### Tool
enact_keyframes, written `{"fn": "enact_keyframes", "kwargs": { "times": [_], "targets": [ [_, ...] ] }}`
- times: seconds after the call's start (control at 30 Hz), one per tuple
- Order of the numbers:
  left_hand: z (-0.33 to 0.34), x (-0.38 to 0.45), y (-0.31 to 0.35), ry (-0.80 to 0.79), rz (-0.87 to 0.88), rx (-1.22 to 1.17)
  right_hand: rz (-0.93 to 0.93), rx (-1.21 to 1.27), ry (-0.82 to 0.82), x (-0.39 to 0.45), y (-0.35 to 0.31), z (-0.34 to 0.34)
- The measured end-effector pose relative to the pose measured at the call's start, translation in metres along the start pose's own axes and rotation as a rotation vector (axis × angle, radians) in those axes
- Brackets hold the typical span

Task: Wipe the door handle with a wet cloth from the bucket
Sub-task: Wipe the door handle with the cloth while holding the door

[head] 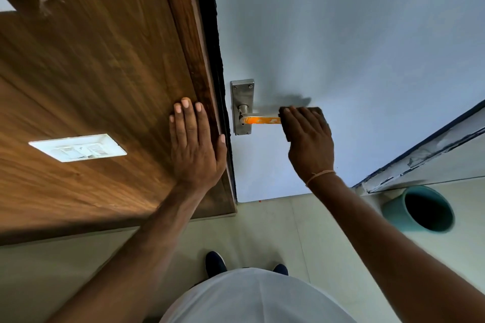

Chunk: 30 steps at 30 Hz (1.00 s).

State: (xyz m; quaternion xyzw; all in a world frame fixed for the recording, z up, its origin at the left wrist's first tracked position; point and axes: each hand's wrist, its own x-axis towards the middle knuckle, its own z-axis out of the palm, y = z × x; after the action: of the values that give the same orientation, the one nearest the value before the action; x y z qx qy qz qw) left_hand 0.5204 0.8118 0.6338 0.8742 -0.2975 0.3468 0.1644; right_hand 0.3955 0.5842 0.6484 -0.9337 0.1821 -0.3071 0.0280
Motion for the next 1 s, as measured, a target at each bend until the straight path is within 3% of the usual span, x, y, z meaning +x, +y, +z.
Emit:
{"fn": "enact_keyframes", "kwargs": {
  "times": [0.23,0.33,0.47,0.6,0.87,1.0],
  "targets": [
    [0.002,0.001,-0.001,0.022,-0.001,-0.001,-0.099,0.09,-0.026,0.006,-0.077,0.004],
    [0.003,0.001,-0.001,0.023,0.003,-0.009,-0.132,0.119,-0.059,0.007,-0.061,0.006],
    [0.003,0.001,-0.003,0.008,0.007,0.002,-0.018,0.112,-0.037,-0.002,-0.02,0.007],
    [0.003,0.001,-0.002,0.013,0.004,0.014,-0.006,0.18,-0.031,0.0,-0.047,0.006],
    [0.0,0.0,-0.005,0.002,0.031,0.016,-0.268,0.313,-0.138,0.002,-0.07,-0.004],
    [0.0,0.0,-0.005,-0.004,0.023,0.005,-0.323,0.323,-0.013,0.014,-0.059,0.001]
  ]
}}
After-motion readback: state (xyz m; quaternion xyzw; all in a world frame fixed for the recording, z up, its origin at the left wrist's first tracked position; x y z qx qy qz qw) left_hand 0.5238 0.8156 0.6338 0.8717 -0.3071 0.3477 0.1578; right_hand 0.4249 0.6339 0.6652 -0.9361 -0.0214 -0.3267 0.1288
